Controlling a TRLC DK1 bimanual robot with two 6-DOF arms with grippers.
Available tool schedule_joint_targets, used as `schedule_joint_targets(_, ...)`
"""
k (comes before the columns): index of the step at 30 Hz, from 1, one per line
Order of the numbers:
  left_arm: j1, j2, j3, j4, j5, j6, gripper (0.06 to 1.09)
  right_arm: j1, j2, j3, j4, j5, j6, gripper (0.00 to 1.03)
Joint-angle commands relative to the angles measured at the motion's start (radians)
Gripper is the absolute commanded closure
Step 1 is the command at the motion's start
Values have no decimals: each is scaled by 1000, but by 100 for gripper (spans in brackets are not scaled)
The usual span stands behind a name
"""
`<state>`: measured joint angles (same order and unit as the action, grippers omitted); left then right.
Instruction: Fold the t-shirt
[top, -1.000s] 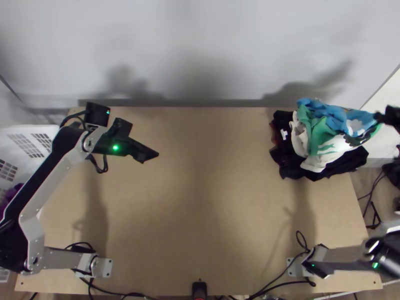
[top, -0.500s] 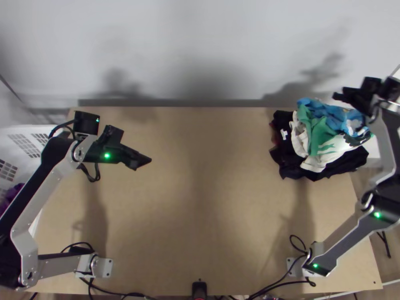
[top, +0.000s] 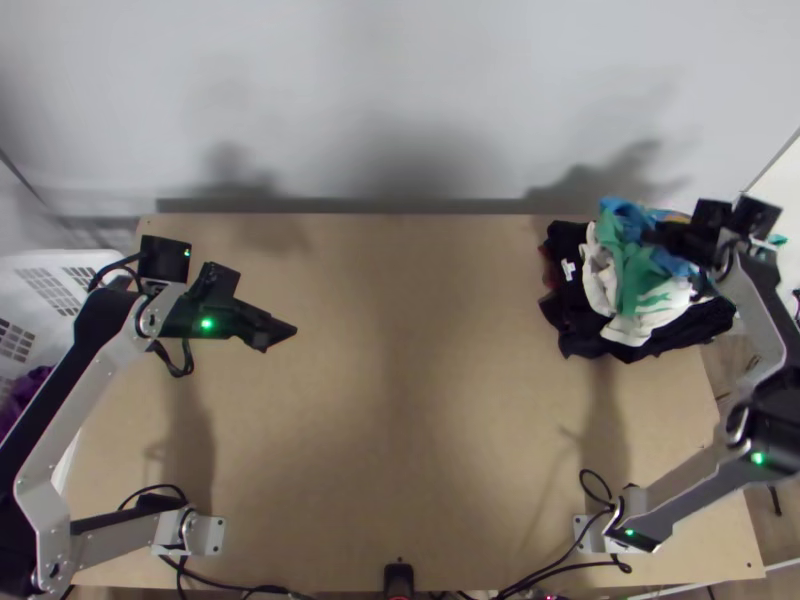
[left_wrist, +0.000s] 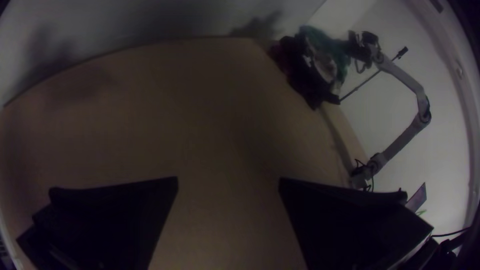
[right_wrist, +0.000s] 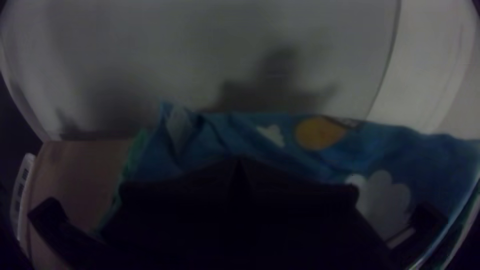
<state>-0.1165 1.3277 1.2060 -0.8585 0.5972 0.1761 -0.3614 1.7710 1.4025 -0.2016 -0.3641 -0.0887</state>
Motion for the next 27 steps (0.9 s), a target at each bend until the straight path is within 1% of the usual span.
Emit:
schedule_joint_targets(1, -2, -21, -34, 6, 0, -4, 11, -1, -174, -307, 87, -1, -2, 100)
schedule_joint_targets(4, 0, -30, -43, 7, -8, -4, 11, 2, -203, -379, 116, -1, -2, 100)
schedule_joint_targets(7, 6, -44, -63, 13, -16, -1, 11, 18, -209, -416, 116, -1, -2, 100)
schedule_joint_targets(9, 9, -56, -83, 18, -20, 2, 11, 33, -208, -436, 117, -1, -17, 100)
schedule_joint_targets(11, 21, -67, -99, 19, -20, 8, 11, 42, -202, -453, 149, -1, -19, 100)
schedule_joint_targets(17, 51, -84, -138, 24, -20, 34, 11, 58, -153, -482, 249, -1, -32, 100)
schedule_joint_targets(23, 61, -99, -157, 24, -20, 43, 11, 59, -113, -478, 266, 2, -43, 99)
schedule_joint_targets(25, 61, -105, -154, 24, -20, 42, 11, 50, -127, -482, 266, 2, -39, 84)
schedule_joint_targets(26, 61, -105, -151, 24, -20, 40, 11, 42, -137, -484, 265, 2, -36, 80)
schedule_joint_targets(27, 61, -107, -148, 24, -20, 40, 11, 32, -153, -488, 261, 1, -32, 70)
